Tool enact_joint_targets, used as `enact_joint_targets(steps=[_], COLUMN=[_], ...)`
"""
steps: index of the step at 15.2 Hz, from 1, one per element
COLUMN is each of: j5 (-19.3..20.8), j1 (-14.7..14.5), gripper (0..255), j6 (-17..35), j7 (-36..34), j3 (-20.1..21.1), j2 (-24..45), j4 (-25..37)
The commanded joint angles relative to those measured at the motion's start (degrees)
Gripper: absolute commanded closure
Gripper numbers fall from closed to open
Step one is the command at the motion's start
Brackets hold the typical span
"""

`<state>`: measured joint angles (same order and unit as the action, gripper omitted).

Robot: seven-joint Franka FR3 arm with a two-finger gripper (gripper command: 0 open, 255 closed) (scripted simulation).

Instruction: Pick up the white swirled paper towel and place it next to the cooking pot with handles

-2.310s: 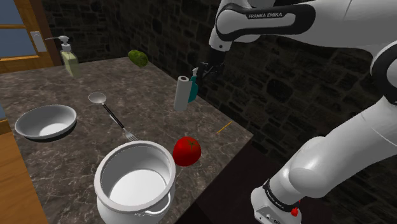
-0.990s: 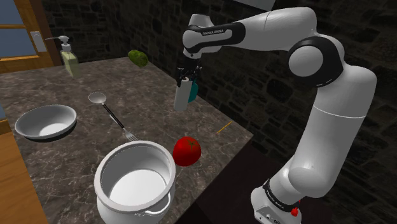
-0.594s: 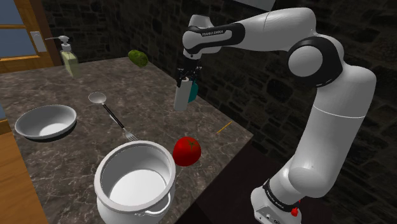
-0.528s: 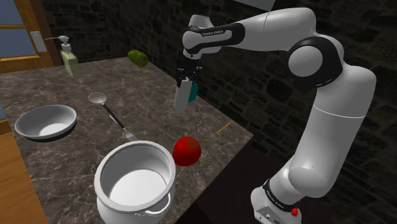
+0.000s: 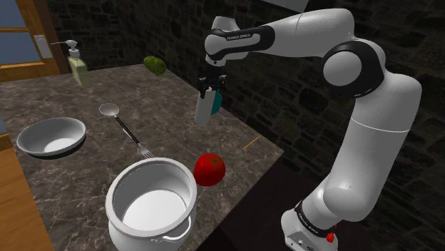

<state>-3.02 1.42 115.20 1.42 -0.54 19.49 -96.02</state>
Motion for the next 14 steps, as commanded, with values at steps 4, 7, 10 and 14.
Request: enact_joint_targets(steps=[4,7,10,14], j5=[0.0,0.0,0.1,0.1], j1=[0.0,0.0,0.0,0.0], gripper=[255,255,255,255], j6=[-1.3,-3.4,-5.6,-8.4], j7=[0.0,-0.1,-0.2,-0.4], j3=[0.0,0.0,0.0,0.0], j2=[-0.4,-1.0,-1.5,-1.9], j4=[0.8,2.3,4.0,6.4])
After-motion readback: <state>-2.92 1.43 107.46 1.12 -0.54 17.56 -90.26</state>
